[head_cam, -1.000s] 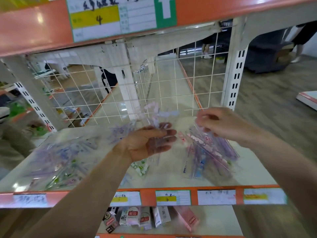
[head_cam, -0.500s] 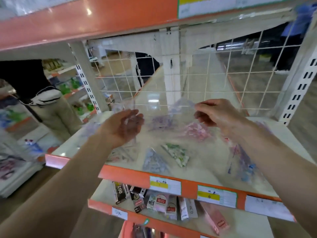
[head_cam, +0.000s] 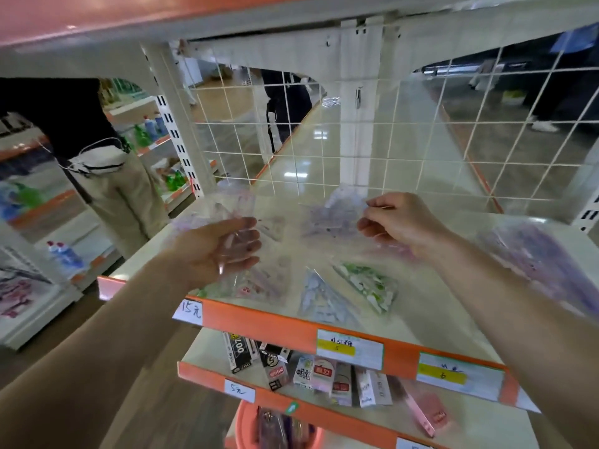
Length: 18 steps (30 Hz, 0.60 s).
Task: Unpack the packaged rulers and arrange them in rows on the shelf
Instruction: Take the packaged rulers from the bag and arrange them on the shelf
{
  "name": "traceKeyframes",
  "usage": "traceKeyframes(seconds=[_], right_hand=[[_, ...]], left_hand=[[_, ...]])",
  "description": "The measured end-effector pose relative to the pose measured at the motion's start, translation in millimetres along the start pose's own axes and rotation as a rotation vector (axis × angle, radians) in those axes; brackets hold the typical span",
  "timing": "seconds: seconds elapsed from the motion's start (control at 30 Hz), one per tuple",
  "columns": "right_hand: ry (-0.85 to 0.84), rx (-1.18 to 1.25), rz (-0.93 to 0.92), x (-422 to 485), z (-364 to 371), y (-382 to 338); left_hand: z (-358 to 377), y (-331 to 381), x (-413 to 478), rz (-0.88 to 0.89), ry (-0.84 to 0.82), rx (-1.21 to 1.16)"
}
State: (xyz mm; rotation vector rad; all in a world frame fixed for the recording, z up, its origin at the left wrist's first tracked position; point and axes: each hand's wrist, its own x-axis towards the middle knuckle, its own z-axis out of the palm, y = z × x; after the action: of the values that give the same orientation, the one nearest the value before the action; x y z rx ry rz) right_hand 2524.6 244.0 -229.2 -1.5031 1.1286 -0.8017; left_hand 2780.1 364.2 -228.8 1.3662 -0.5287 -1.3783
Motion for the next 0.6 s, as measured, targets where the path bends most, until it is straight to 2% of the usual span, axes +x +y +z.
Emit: traceKeyframes(seconds=[0.13, 0.3, 0.37, 0.47, 0.53, 0.6], right_hand=[[-0.077, -0.129, 0.024, -3, 8, 0], [-0.39, -0.364, 0.105, -19, 12, -5], [-0.423, -0.487, 0.064, -26, 19, -4], [-0.415, -0.753, -0.095, -33, 32, -4], [-0.314, -0.682, -0.199, -32, 39, -9], [-0.226, -0.438, -0.252, -29, 44, -20]], left_hand=[[7, 0, -2, 0.022, -0.048, 0.046], [7, -1, -4, 0.01, -0.158, 0.006], [12, -4, -5, 0.014, -0.211, 0.021], [18, -9, -7, 0.023, -0.273, 0.046], [20, -10, -8, 0.013, -0.287, 0.07], [23, -11, -10, 0.009, -0.297, 0.12]])
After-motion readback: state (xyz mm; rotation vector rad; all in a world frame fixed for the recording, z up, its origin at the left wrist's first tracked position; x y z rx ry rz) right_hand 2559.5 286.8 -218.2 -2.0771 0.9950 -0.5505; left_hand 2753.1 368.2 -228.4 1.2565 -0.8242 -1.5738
